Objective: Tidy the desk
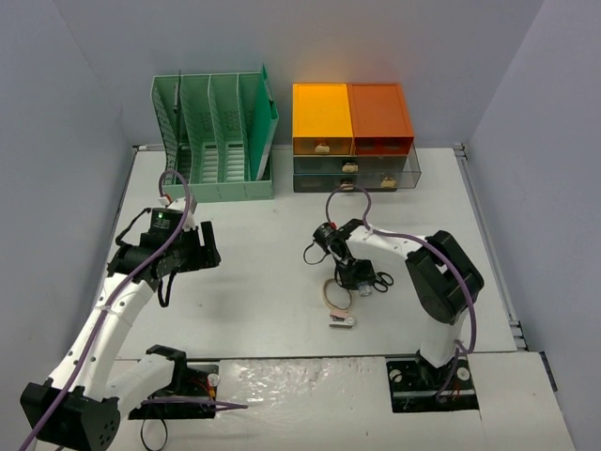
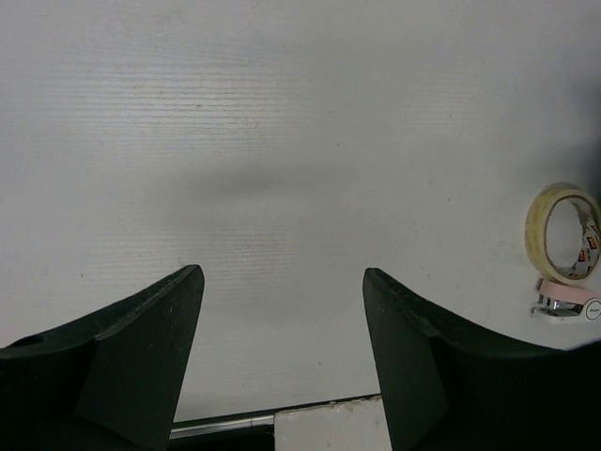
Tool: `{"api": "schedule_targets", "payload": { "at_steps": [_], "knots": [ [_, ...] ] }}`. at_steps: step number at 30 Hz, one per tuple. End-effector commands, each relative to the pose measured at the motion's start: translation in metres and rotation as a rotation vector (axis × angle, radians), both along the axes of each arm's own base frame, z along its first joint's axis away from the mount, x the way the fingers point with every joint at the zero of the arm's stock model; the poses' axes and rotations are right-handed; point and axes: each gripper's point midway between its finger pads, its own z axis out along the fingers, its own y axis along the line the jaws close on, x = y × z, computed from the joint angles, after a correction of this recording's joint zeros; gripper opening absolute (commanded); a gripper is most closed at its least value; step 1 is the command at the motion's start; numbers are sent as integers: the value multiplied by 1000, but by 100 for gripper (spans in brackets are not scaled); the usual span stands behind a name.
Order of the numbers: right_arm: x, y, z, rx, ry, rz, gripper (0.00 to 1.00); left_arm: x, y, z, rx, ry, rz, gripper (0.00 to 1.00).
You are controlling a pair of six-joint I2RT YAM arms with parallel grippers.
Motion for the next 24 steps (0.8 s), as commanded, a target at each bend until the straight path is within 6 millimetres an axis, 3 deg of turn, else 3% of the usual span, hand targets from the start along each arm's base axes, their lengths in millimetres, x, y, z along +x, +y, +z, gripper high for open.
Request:
{"api": "schedule_targets", "payload": {
  "at_steps": [1,4,8,11,14,20,22,24],
  "knots": [
    [24,60,-33,233,-36,-32,41,8,-1,21,2,-71,-10,66],
    [25,61,-33,233,-39,-34,41,7,0,22,6,-73,-11,65],
    [27,59,-26,237,-61,-45,24,8,0,22,8,-74,-11,66],
    [27,58,-18,240,-77,-54,2,8,0,22,6,-75,-12,66],
    [30,58,-4,254,-109,-64,0,9,-1,22,4,-77,-10,66],
    [48,75,62,386,-248,-41,0,8,-1,20,2,-73,-12,65],
    [56,82,93,444,-309,-32,0,9,-2,19,-1,-73,-13,65],
    [66,94,137,530,-392,-23,0,10,-2,19,-2,-75,-13,65]
  ]
}}
